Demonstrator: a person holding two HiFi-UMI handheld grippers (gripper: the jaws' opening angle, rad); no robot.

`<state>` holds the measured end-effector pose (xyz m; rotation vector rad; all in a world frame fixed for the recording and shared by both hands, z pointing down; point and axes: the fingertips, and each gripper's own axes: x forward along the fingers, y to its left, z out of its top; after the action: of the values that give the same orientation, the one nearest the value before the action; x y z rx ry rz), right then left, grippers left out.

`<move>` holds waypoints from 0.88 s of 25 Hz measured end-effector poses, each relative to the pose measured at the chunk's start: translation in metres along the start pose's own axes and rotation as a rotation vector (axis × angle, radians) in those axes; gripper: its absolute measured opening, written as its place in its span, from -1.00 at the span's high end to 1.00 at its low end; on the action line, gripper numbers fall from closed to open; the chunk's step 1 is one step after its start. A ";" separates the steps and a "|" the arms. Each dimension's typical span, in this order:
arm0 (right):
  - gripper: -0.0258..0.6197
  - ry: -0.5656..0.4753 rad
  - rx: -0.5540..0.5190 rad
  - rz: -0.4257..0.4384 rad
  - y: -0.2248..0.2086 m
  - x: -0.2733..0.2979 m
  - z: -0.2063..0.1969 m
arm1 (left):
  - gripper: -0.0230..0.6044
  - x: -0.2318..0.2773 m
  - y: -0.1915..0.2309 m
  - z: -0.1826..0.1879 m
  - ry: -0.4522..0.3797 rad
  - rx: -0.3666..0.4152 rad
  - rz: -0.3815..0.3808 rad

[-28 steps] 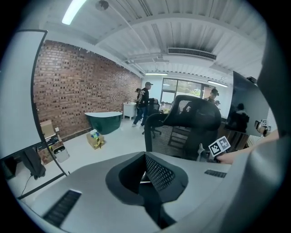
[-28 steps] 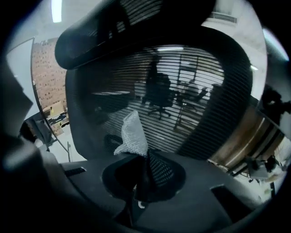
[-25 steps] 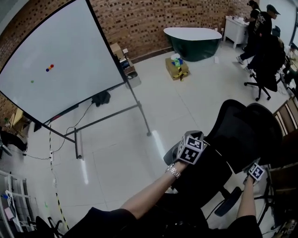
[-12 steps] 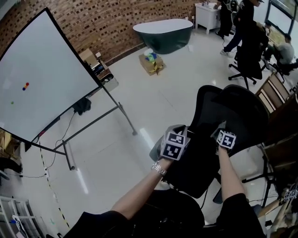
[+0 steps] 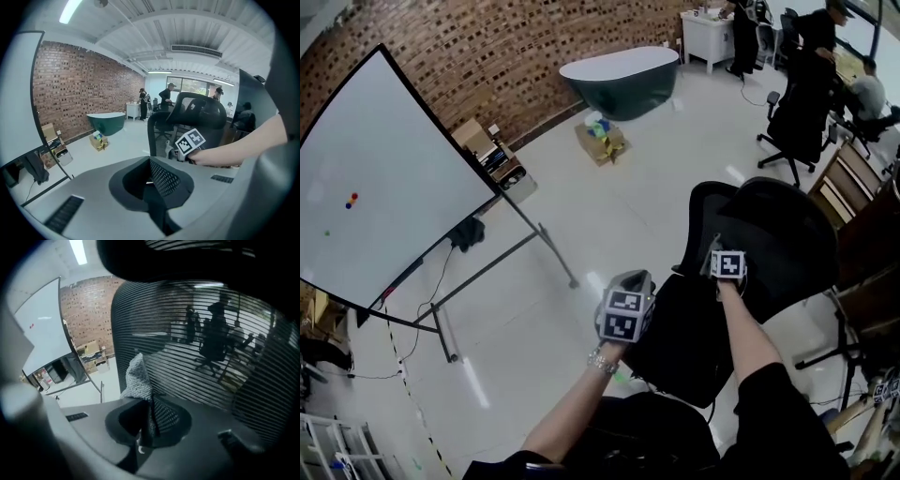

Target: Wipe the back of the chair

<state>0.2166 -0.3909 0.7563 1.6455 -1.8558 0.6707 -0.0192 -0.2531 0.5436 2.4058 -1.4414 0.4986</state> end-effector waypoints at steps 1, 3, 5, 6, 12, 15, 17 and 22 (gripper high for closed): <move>0.87 0.004 0.007 -0.004 -0.011 -0.005 -0.007 | 0.92 0.002 0.003 0.000 -0.001 -0.007 0.002; 0.87 0.002 0.002 -0.015 -0.031 -0.020 -0.022 | 0.92 0.008 0.004 0.003 -0.007 -0.022 -0.010; 0.87 0.000 -0.001 -0.062 -0.060 -0.041 -0.040 | 0.92 0.015 -0.005 0.010 -0.019 -0.031 -0.040; 0.87 0.010 0.009 -0.096 -0.081 -0.052 -0.053 | 0.92 0.020 -0.012 0.013 -0.021 -0.030 -0.056; 0.87 0.080 0.148 -0.292 -0.210 -0.113 -0.142 | 0.92 0.045 -0.074 0.007 0.002 0.009 -0.166; 0.87 0.106 0.216 -0.389 -0.251 -0.147 -0.179 | 0.92 0.049 -0.098 0.001 0.012 0.030 -0.216; 0.87 0.081 0.286 -0.441 -0.268 -0.169 -0.188 | 0.92 0.051 -0.111 0.003 0.016 0.037 -0.239; 0.87 -0.046 0.360 -0.386 -0.235 -0.198 -0.156 | 0.92 0.052 -0.150 0.011 0.007 0.059 -0.294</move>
<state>0.4795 -0.1706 0.7294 2.1890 -1.4390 0.8336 0.1384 -0.2300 0.5461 2.5995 -1.0558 0.4825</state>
